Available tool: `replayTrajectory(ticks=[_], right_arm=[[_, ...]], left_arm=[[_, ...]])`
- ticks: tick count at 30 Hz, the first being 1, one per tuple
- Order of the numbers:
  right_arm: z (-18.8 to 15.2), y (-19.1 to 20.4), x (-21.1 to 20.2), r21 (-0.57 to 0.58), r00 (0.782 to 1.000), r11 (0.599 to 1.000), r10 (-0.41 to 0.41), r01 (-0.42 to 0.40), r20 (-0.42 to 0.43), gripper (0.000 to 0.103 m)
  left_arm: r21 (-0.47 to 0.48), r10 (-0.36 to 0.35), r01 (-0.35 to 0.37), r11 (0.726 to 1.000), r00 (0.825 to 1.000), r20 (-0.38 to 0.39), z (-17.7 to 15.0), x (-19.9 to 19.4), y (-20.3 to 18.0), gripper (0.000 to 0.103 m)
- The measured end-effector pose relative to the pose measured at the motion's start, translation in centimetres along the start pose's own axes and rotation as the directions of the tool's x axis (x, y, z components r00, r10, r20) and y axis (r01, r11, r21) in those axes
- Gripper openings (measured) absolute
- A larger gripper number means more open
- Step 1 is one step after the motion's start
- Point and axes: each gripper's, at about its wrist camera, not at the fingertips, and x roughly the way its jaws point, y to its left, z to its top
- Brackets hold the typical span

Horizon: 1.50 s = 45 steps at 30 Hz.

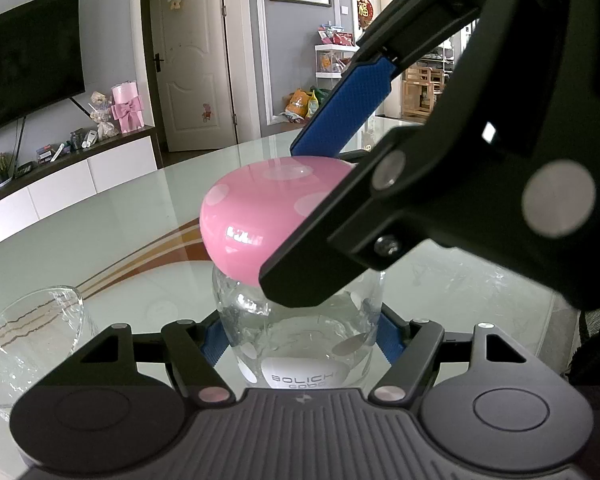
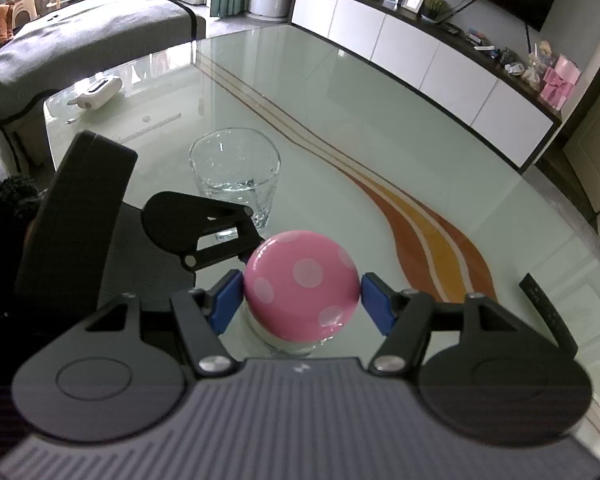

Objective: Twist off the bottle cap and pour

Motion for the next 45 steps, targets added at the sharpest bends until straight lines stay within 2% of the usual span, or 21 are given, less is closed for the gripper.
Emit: replayTrajectory(ticks=[6,14,29,45], right_arm=[[-0.2,-0.2,-0.1,-0.049,1.000,0.999,0.024,-0.024,0.006,0.065],[0.0,-1.5,-0.1,-0.117,0.993,0.987,0.116,-0.114,0.008,0.065],[0.3,-3.6,0.1,-0.264,0.960,0.924,0.281,-0.276,-0.023,0.065],[0.8,-4.1,0.4,-0.363,0.939,0.869,0.337,-0.337,-0.065,0.065]], left_arm=[[0.002,0.000,0.000,1.000,1.000,0.000,-0.5,-0.1,-0.3,0.075],[0.002,0.002,-0.002,1.000,1.000,0.000,-0.5,0.0,-0.9,0.075],[0.004,0.001,-0.001,1.000,1.000,0.000,-0.5,-0.1,-1.0,0.075],[0.005,0.000,0.000,1.000,1.000,0.001,-0.6,0.0,-0.8,0.075]])
